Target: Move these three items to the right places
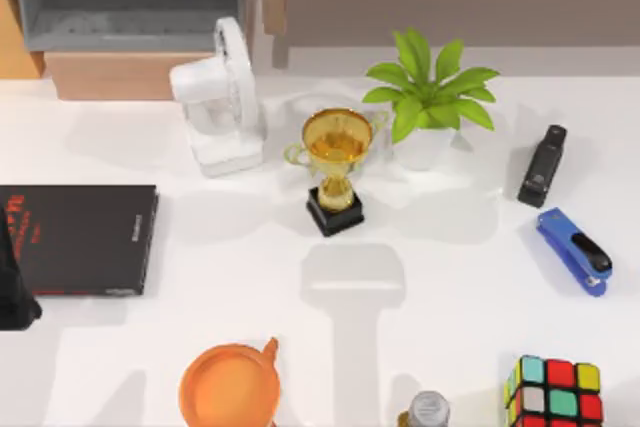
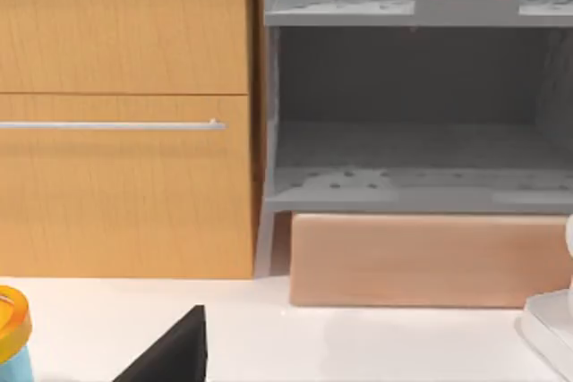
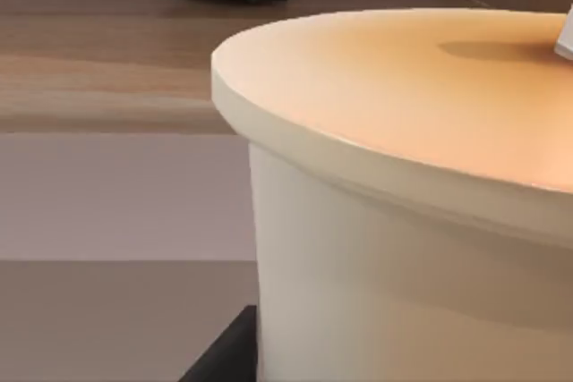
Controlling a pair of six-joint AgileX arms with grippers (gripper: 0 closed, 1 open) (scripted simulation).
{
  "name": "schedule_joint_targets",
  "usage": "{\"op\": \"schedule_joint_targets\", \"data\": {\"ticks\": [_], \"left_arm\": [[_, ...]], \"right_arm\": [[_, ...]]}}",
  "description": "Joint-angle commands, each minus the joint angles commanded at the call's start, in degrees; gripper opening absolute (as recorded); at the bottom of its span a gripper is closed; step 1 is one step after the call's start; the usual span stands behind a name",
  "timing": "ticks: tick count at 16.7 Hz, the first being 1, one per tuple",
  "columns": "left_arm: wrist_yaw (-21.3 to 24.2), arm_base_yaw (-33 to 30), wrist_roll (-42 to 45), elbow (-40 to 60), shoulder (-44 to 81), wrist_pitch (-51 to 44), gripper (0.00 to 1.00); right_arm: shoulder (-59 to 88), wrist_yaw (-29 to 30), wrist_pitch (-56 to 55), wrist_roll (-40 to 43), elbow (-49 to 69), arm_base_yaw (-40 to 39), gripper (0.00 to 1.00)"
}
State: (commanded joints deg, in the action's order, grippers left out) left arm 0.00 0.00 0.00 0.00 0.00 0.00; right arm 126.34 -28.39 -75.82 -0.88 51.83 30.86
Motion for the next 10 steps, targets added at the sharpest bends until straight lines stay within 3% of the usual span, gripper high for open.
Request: {"op": "schedule_joint_targets", "data": {"ticks": [8, 10], "left_arm": [[0.00, 0.00, 0.00, 0.00, 0.00, 0.00, 1.00], [0.00, 0.00, 0.00, 0.00, 0.00, 0.00, 1.00]], "right_arm": [[0.00, 0.00, 0.00, 0.00, 0.00, 0.00, 0.98], [0.00, 0.00, 0.00, 0.00, 0.00, 0.00, 1.00]]}}
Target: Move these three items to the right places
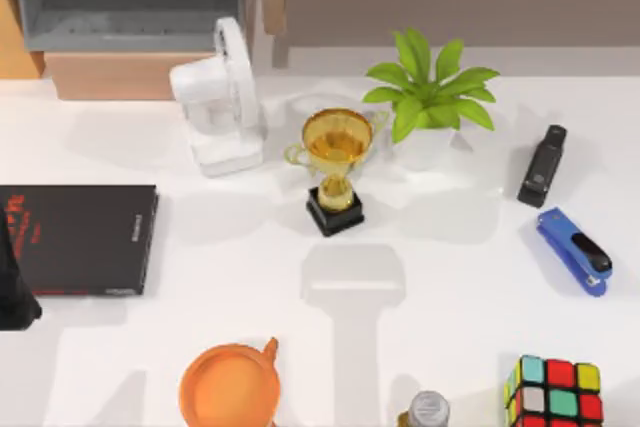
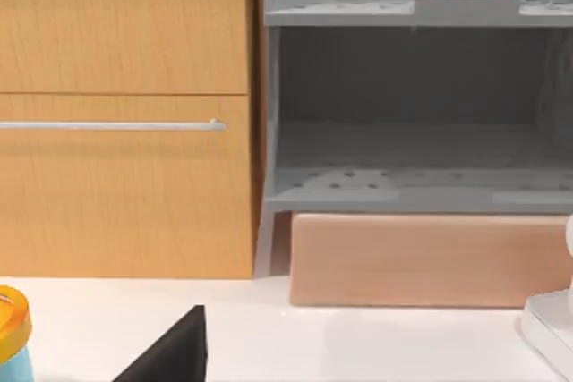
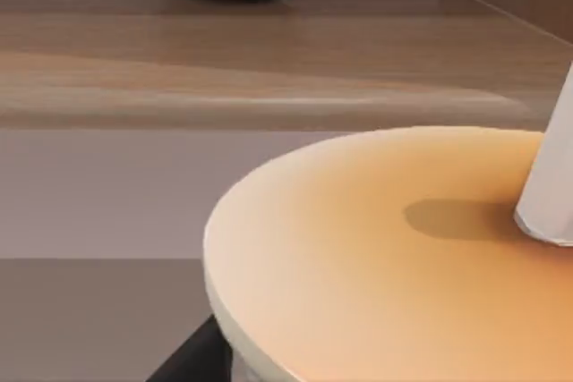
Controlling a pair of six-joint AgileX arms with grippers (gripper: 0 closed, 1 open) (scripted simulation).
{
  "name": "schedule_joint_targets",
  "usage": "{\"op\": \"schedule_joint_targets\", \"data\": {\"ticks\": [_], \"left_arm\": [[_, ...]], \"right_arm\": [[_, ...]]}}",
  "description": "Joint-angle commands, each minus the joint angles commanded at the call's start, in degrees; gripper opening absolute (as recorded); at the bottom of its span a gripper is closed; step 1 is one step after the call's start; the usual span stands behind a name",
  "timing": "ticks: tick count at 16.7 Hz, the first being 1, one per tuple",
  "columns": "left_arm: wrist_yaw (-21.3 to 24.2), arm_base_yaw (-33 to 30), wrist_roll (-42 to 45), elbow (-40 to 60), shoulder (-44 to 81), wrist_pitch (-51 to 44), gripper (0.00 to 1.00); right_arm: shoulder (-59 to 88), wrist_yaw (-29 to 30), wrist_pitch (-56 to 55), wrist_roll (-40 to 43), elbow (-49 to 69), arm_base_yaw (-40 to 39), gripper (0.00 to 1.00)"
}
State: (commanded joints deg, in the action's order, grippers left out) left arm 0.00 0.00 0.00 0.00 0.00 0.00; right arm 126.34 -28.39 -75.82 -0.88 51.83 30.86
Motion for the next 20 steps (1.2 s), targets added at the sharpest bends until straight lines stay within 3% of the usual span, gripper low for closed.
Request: {"op": "schedule_joint_targets", "data": {"ticks": [20], "left_arm": [[0.00, 0.00, 0.00, 0.00, 0.00, 0.00, 1.00]], "right_arm": [[-4.84, -2.69, -1.68, -0.13, -7.34, 2.45, 1.00]]}}
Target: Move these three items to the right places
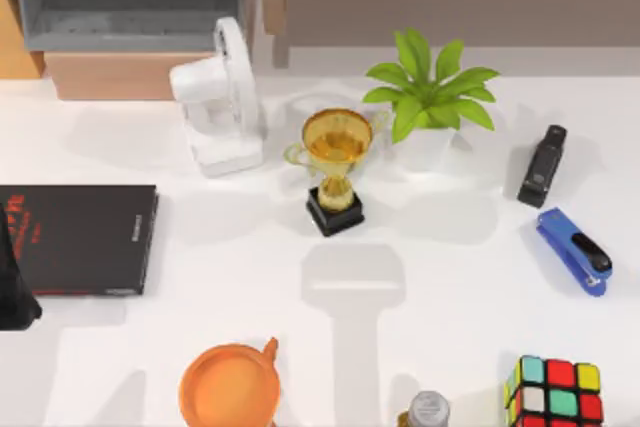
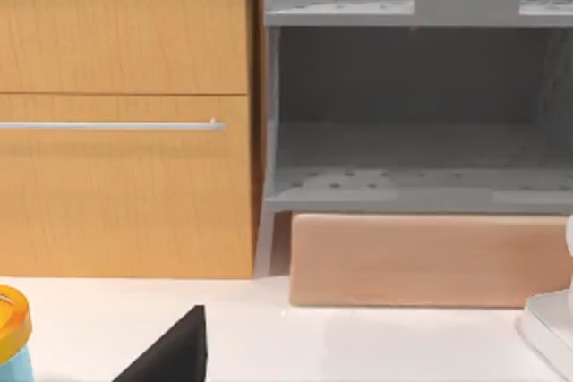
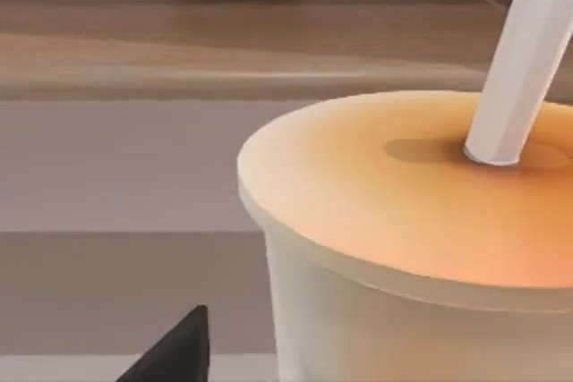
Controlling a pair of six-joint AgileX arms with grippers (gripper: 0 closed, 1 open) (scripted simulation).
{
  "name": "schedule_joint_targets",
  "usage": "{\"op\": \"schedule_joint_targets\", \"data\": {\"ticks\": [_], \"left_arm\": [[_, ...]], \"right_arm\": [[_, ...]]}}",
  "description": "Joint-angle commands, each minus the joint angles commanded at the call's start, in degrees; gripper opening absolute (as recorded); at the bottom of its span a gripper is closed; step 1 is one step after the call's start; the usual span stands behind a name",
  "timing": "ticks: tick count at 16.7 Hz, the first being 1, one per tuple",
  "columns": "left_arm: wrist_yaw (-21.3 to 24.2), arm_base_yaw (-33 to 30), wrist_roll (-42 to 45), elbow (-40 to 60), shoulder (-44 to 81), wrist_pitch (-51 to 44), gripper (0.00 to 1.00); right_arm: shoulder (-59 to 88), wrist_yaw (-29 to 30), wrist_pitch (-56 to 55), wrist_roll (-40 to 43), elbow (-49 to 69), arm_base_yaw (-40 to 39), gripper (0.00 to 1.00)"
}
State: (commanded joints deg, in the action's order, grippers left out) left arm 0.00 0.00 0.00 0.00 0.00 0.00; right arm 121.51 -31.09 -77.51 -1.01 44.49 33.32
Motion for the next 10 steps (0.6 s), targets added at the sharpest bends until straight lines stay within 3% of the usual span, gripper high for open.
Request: {"op": "schedule_joint_targets", "data": {"ticks": [10], "left_arm": [[0.00, 0.00, 0.00, 0.00, 0.00, 0.00, 1.00]], "right_arm": [[-10.90, -1.53, 7.60, -0.13, -2.27, 1.03, 1.00]]}}
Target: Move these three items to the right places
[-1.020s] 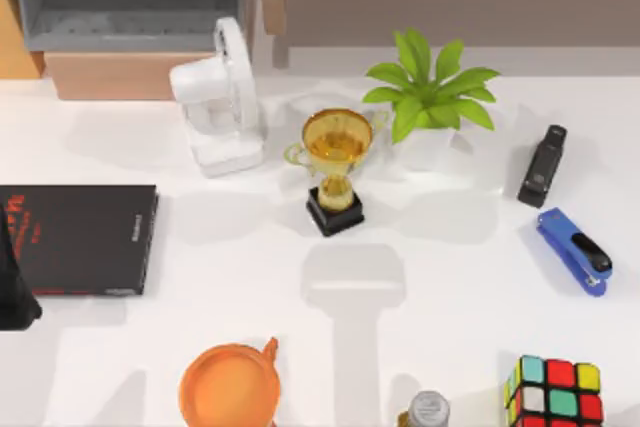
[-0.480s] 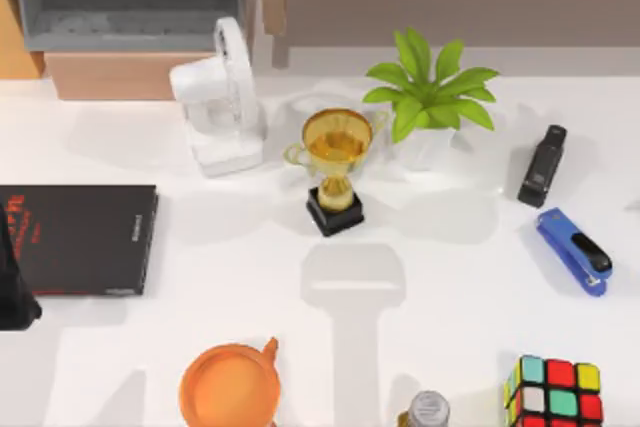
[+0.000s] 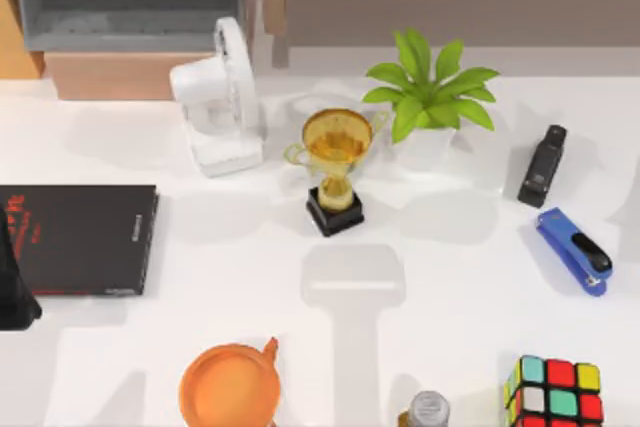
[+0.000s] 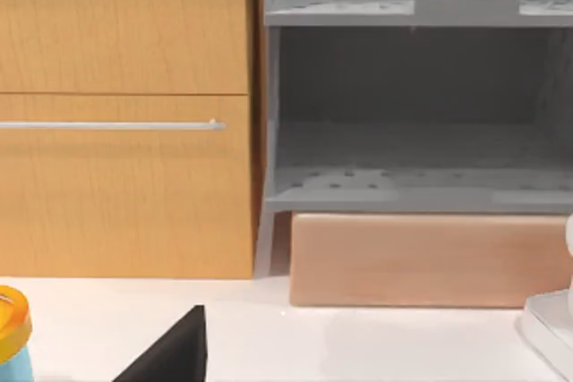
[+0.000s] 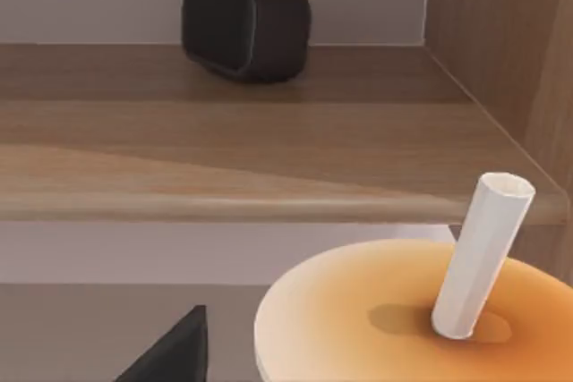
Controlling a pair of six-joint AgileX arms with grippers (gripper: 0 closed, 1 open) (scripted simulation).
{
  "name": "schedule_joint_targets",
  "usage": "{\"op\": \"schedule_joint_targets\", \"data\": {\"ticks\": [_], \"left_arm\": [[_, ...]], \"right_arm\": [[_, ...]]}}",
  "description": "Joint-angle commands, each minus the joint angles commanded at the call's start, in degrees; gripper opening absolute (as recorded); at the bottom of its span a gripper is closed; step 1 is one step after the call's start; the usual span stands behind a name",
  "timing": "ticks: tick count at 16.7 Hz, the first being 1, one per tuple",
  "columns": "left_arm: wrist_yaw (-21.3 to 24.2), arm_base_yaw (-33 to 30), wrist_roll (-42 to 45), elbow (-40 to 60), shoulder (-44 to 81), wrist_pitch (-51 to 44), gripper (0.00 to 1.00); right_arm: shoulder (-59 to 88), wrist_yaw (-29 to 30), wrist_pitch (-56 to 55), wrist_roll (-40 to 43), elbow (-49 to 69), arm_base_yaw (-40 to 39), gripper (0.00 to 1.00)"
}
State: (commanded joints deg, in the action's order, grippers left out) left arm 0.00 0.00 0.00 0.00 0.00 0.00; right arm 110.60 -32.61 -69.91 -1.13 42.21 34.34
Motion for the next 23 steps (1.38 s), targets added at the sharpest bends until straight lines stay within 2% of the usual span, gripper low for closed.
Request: {"op": "schedule_joint_targets", "data": {"ticks": [5, 9, 12, 17, 23], "left_arm": [[0.00, 0.00, 0.00, 0.00, 0.00, 0.00, 1.00], [0.00, 0.00, 0.00, 0.00, 0.00, 0.00, 1.00], [0.00, 0.00, 0.00, 0.00, 0.00, 0.00, 1.00], [0.00, 0.00, 0.00, 0.00, 0.00, 0.00, 1.00], [0.00, 0.00, 0.00, 0.00, 0.00, 0.00, 1.00]], "right_arm": [[-5.17, 3.00, 5.49, -5.21, 3.56, -3.48, 1.00], [-13.66, 8.18, 20.42, -16.05, 10.22, -12.46, 1.00], [-19.65, 12.15, 37.77, -25.10, 14.40, -21.68, 1.00], [-26.73, 18.75, 75.07, -38.54, 17.44, -39.40, 1.00], [-30.72, 26.15, 114.58, -46.81, 15.16, -60.06, 1.00]]}}
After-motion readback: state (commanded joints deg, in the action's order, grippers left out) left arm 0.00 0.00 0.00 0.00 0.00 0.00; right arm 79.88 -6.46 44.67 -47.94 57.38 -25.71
